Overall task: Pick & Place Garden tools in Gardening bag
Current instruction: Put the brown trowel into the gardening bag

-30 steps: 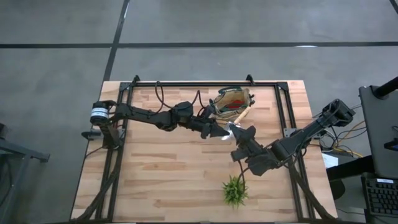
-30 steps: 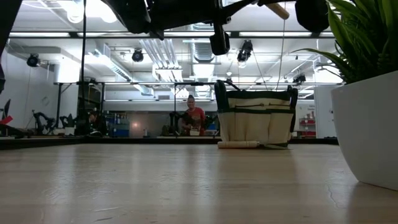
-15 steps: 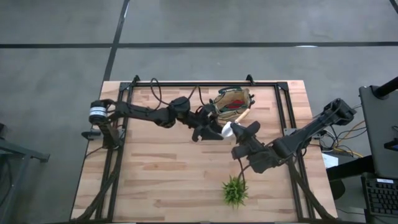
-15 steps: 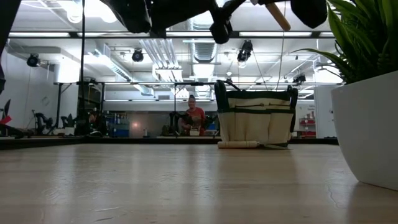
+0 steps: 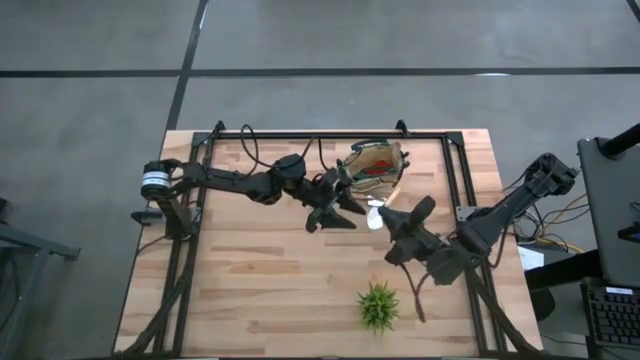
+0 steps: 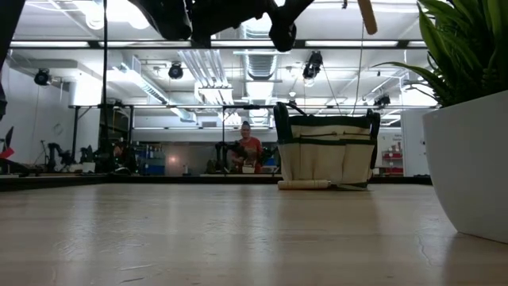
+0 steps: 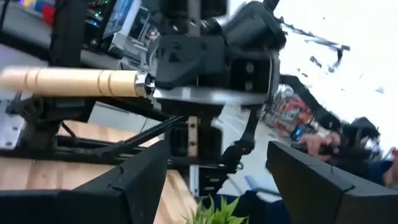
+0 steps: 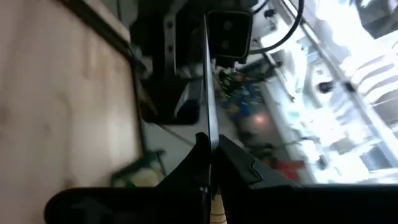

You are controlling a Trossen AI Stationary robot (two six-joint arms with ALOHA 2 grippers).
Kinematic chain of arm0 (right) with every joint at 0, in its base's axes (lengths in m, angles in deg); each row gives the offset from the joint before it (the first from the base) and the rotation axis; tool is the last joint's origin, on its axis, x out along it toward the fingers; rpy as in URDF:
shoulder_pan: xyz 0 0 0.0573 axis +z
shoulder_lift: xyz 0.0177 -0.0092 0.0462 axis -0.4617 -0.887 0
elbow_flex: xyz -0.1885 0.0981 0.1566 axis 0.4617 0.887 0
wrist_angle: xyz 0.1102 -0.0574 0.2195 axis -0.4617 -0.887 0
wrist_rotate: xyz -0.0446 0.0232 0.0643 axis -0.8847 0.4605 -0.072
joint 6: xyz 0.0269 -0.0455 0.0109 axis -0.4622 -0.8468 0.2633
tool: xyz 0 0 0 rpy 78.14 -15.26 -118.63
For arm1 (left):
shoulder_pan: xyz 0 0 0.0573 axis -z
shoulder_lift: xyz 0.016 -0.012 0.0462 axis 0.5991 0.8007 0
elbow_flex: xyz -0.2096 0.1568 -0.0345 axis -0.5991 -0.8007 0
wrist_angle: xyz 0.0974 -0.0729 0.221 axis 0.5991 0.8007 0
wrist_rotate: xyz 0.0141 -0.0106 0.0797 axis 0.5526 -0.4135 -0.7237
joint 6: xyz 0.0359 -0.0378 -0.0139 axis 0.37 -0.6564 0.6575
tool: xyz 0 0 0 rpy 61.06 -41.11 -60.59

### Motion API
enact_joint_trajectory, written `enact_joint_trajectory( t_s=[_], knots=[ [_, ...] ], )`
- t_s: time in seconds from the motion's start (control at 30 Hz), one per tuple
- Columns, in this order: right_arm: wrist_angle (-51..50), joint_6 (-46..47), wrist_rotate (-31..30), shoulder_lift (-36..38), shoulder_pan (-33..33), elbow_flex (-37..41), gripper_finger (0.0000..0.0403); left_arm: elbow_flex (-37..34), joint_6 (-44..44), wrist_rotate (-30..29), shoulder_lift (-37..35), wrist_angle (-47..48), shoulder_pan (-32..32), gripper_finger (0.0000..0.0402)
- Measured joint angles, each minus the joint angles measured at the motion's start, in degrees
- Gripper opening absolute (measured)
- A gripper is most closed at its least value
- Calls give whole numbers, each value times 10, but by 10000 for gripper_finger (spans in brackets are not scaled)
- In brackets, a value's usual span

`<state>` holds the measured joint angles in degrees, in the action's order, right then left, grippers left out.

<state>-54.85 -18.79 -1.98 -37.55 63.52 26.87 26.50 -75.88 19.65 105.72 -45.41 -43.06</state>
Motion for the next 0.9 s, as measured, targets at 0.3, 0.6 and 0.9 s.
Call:
enact_joint_trajectory(
  t_s=[0.3,0.6,0.9],
  knots=[
    [-67,251,149,69,5,0,8,0,161,-69,-19,-10,8,278],
    [-141,406,204,107,-5,2,8,1,218,-192,-24,-13,28,278],
    [-147,431,232,102,-28,2,8,1,294,-257,-24,-11,66,278]
  ],
)
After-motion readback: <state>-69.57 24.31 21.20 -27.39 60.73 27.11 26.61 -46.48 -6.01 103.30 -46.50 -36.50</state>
